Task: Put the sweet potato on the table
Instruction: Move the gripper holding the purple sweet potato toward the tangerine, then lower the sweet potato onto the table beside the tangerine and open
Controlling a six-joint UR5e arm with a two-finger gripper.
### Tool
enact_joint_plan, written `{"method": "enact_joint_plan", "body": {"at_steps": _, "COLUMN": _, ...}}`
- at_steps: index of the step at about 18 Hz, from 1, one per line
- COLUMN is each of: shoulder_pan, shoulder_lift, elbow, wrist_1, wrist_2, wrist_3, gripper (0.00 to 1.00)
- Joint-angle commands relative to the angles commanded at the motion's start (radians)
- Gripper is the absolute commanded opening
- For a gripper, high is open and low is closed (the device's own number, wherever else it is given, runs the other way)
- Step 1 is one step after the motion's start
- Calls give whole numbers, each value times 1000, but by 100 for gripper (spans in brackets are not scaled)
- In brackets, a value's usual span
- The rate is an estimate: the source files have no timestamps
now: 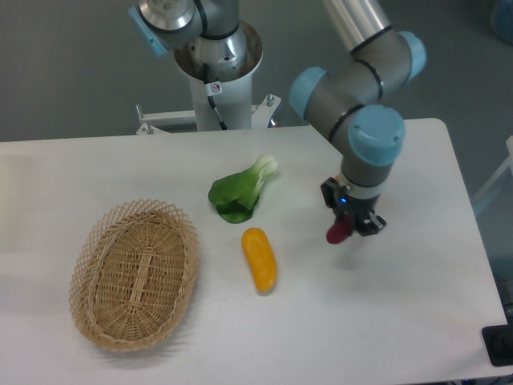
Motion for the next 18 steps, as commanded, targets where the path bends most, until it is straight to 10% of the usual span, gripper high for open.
{"method": "enact_joint_plan", "body": {"at_steps": 8, "shoulder_pan": -20, "shoulder_lift": 28, "elbow": -92, "wrist_1": 0, "wrist_2": 0, "wrist_3": -12, "gripper": 28}}
{"method": "enact_joint_plan", "body": {"at_steps": 14, "shoulder_pan": -28, "shoulder_lift": 20, "elbow": -86, "wrist_1": 5, "wrist_2": -3, "wrist_3": -15, "gripper": 91}}
{"method": "enact_joint_plan", "body": {"at_steps": 18, "shoulder_pan": -28, "shoulder_lift": 20, "elbow": -52, "wrist_1": 6, "wrist_2": -6, "wrist_3": -15, "gripper": 100}}
